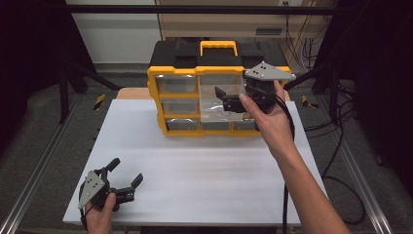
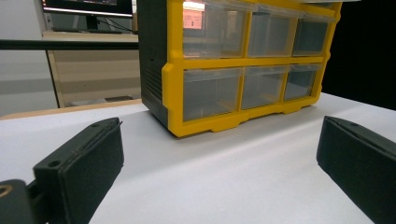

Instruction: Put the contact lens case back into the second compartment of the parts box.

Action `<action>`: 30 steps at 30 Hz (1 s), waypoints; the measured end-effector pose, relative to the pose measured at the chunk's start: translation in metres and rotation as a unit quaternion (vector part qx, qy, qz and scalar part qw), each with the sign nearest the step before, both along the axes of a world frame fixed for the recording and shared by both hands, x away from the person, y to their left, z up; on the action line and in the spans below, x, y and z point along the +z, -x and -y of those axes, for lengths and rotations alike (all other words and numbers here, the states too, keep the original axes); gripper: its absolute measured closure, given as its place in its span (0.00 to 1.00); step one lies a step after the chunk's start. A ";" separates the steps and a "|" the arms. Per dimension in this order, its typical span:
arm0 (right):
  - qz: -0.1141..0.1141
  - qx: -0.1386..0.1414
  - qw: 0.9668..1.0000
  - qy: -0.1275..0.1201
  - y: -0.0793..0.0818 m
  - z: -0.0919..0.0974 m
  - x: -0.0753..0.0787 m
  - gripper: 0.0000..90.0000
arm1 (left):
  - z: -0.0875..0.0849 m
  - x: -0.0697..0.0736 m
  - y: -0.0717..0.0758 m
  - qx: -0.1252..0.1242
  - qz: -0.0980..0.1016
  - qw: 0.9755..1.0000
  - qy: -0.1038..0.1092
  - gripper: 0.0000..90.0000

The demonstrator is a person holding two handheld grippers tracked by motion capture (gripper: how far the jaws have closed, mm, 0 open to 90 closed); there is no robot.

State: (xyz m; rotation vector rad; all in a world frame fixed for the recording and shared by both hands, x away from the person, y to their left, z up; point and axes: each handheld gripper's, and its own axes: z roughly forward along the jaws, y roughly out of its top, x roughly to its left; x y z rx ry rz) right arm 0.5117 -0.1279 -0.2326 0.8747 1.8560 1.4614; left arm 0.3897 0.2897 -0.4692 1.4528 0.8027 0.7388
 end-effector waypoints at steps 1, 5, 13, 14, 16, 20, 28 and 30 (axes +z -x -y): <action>0.003 0.001 1.000 0.000 0.001 0.001 0.000 0.05 | 0.000 0.000 0.000 0.000 0.000 1.000 0.000 0.01; 0.011 0.000 1.000 0.002 0.006 0.003 -0.001 0.05 | -0.001 0.000 0.000 0.002 0.000 1.000 0.001 0.01; 0.013 0.000 1.000 -0.001 0.017 0.017 -0.007 0.04 | -0.002 0.000 0.001 0.002 -0.001 1.000 -0.002 0.01; 0.015 0.000 1.000 -0.004 0.018 0.019 -0.007 0.04 | -0.002 0.000 0.001 0.002 -0.001 1.000 0.000 0.01; 0.016 -0.002 1.000 -0.007 0.020 0.025 -0.008 0.04 | -0.003 -0.001 0.000 0.004 -0.002 1.000 0.001 0.01; 0.016 -0.007 1.000 -0.014 0.023 0.037 -0.012 0.04 | -0.003 -0.001 0.000 0.004 -0.005 1.000 0.001 0.01; 0.009 -0.018 1.000 -0.023 0.027 0.062 -0.025 0.04 | -0.003 -0.002 0.000 0.005 -0.008 1.000 -0.002 0.01; 0.011 -0.019 0.999 -0.023 0.029 0.068 -0.027 0.03 | -0.004 -0.002 0.000 0.007 -0.008 1.000 -0.001 0.01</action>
